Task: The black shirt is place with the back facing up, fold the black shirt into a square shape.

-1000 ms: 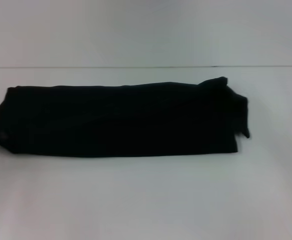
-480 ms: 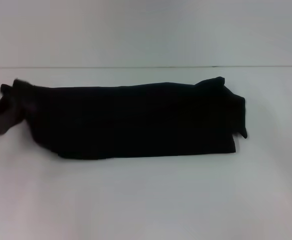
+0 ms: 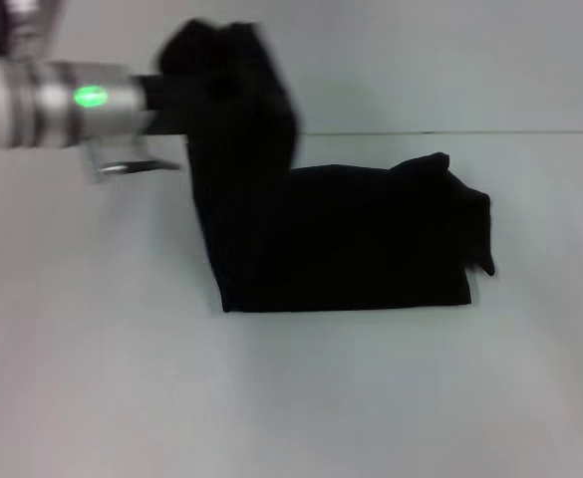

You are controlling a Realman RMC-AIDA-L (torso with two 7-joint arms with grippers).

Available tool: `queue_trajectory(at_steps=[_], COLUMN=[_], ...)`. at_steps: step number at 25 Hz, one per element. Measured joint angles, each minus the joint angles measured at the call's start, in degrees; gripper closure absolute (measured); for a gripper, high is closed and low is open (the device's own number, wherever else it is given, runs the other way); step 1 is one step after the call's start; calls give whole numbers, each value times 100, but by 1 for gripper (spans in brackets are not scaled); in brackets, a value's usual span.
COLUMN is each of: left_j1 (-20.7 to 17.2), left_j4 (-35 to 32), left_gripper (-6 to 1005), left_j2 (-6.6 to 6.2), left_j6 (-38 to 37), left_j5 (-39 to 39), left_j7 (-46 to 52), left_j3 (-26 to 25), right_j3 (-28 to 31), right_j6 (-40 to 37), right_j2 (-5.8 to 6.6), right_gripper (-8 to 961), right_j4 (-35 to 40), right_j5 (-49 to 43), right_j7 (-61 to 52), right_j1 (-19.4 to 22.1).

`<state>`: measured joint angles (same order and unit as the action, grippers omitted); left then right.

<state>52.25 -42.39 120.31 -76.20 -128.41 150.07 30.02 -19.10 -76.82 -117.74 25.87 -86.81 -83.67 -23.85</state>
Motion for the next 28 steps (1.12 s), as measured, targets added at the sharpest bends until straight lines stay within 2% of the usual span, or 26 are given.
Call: queue_trajectory(at_steps=[3,5,6,10,13,19,21,24,25,27,28], left_j1=[353,532,656,820,791,660,564,160,-5,-307,-459], left_j4=[142,420,738,1571,1672,1383,1218,689,456,96,-42], left_gripper=[888,886,885,880,877,870,794,681,641,562,523], left_j2=[305,401,415,428,405,400,400,350,317,206,91], left_j6=[595,1045,1334,1609,1355,613,499,313,271,223,199], left_j5=[56,175,380,1249,1490,1529,1554,1670,1704,1723,1723], left_j7=[-36,-125,-284,-1474,-2045,-2837,-2793,-2396,-2150,-1561,-1153], left_j3=[767,1360,1806,2776,3112,3414,3378,3076,2905,2558,2374], right_j3=[-6,-22,-38,-108,-207,-402,-515,-697,-758,-889,-998], right_j6=[75,143,162,199,223,527,587,614,614,583,544], right_j2=[-18,-23,-21,5,37,70,123,298,396,574,682], right_gripper=[279,280,280,280,280,279,279,285,288,292,294], right_j4=[-14,-68,-99,-150,-152,-139,-112,-86,-66,29,139], right_j5=[-4,-8,-11,-12,-12,-30,-97,-435,-639,-1075,-1372], right_j7=[3,6,11,-1,-26,-228,-417,-903,-1161,-1833,-2310], right_j1=[-64,-106,-120,-165,-171,-232,-251,-338,-388,-515,-594])
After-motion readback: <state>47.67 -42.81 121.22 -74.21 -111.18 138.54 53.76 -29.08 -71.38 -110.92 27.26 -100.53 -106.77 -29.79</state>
